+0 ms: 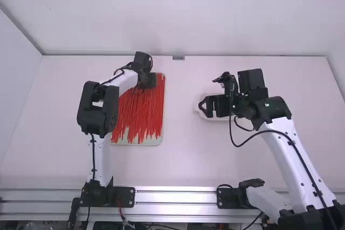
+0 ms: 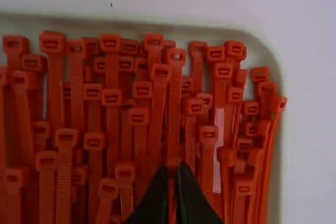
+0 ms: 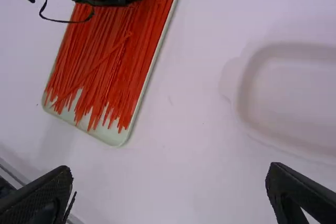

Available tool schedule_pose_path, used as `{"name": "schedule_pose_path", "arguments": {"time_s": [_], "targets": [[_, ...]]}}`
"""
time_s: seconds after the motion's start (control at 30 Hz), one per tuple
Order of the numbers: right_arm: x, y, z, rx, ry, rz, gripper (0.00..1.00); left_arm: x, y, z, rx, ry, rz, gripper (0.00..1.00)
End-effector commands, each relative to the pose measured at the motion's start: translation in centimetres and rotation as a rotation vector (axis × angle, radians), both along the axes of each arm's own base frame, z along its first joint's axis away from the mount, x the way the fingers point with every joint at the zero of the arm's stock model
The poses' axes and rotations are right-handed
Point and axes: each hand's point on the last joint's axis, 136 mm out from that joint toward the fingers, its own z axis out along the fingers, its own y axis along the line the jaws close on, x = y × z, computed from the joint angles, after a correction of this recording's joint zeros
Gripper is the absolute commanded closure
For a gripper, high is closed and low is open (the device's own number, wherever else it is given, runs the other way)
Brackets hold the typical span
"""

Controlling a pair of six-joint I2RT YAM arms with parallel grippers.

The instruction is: Fasten the cable tie

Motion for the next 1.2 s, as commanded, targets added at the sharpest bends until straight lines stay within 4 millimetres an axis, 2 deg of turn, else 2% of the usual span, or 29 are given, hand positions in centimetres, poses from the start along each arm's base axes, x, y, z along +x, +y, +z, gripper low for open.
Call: {"name": "schedule_pose_path", "arguments": {"time_s": [0.0,0.13,0.17,0.27,0.3,0.37,0.47,0.5,0.57,0.6,0.67,0.7,0.8,0.9,1.03,1.17], "targets": [[0.8,0.2,1.3,0.014,-0.04,-0.003,0.02,1.8,-0.1,4.3,-0.008,-0.076,0.009,0.98],[1.5,0.3,1.8,0.023,-0.077,-0.003,0.02,2.1,0.0,9.6,-0.01,-0.119,0.013,0.98],[1.5,0.3,1.9,0.024,-0.081,-0.003,0.02,2.1,0.0,9.9,-0.01,-0.122,0.013,0.98],[2.0,0.5,2.3,0.039,-0.098,-0.013,0.02,2.0,0.4,14.8,-0.006,-0.19,0.026,0.99],[2.0,0.5,2.3,0.04,-0.097,-0.015,0.02,1.9,0.4,15.0,-0.005,-0.192,0.027,0.98],[2.2,0.5,2.5,0.043,-0.109,-0.015,0.02,1.1,1.3,18.5,0.016,-0.237,0.058,0.98],[2.3,0.6,2.6,0.045,-0.117,-0.014,0.02,-0.4,1.8,22.1,0.019,-0.284,0.069,0.98],[2.3,0.6,2.6,0.045,-0.118,-0.014,0.02,-0.6,1.8,22.6,0.018,-0.29,0.07,0.98],[2.5,0.6,2.8,0.052,-0.126,-0.019,0.02,-2.3,2.1,25.6,0.01,-0.328,0.071,0.98],[2.5,0.6,2.8,0.053,-0.126,-0.019,0.02,-2.4,2.1,25.7,0.009,-0.33,0.071,0.98],[2.7,0.7,3.0,0.057,-0.136,-0.017,0.02,-4.0,2.2,27.9,0.006,-0.36,0.068,0.98],[2.7,0.7,3.1,0.059,-0.139,-0.017,0.02,-4.4,2.1,28.3,0.006,-0.368,0.066,0.98],[3.0,0.9,3.4,0.068,-0.157,-0.012,0.02,-6.8,2.4,30.7,0.016,-0.409,0.074,0.98],[3.2,1.3,3.9,0.091,-0.176,0.004,0.02,-8.9,2.7,32.1,0.011,-0.435,0.073,0.98],[3.4,1.6,4.5,0.107,-0.198,0.015,0.02,-11.6,4.0,32.8,0.018,-0.469,0.125,0.98],[3.2,2.4,5.2,0.152,-0.213,0.053,0.02,-14.1,4.5,32.3,-0.015,-0.513,0.151,0.98]]}}
